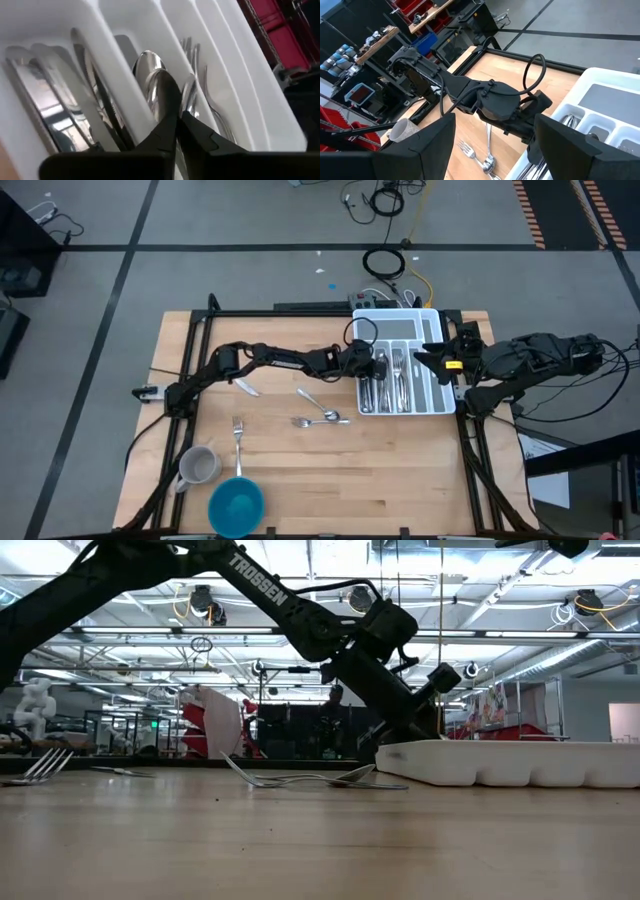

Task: Sort silverware
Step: Put the spoon into the silverware tray, then put the table knife into the silverware tray

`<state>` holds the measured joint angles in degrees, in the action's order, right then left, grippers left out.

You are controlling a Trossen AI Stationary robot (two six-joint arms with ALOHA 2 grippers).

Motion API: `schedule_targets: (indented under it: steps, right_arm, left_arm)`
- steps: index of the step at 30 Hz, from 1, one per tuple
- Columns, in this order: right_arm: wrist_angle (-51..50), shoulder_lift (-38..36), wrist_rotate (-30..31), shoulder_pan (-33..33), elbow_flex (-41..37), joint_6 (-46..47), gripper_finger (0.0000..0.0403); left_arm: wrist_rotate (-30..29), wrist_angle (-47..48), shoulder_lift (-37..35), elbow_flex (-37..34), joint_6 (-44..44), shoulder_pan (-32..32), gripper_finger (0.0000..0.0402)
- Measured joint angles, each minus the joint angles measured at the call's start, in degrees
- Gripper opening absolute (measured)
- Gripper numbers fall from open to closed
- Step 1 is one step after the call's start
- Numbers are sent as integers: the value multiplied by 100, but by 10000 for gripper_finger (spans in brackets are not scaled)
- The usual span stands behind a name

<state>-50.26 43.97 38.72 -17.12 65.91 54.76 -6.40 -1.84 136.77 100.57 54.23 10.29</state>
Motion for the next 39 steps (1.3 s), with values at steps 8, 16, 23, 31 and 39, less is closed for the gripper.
schedule_targets:
  steps: [8,16,23,31,39]
  right_arm:
    - [35,0,-151,-2,0,0,263]
    - [83,-2,-215,0,0,-20,263]
    - [83,-2,-304,-1,0,-36,263]
    - [235,-2,-301,-1,0,-341,263]
    - [152,1,-309,-1,0,-489,263]
  left_arm:
    - [696,-21,-9,0,-567,128,82]
    - [1204,-125,-9,5,-965,308,118]
    - [1957,854,20,580,-1371,620,121]
    - [2031,2811,22,1928,-2793,787,121]
    - [2137,5506,-232,3373,-4467,632,121]
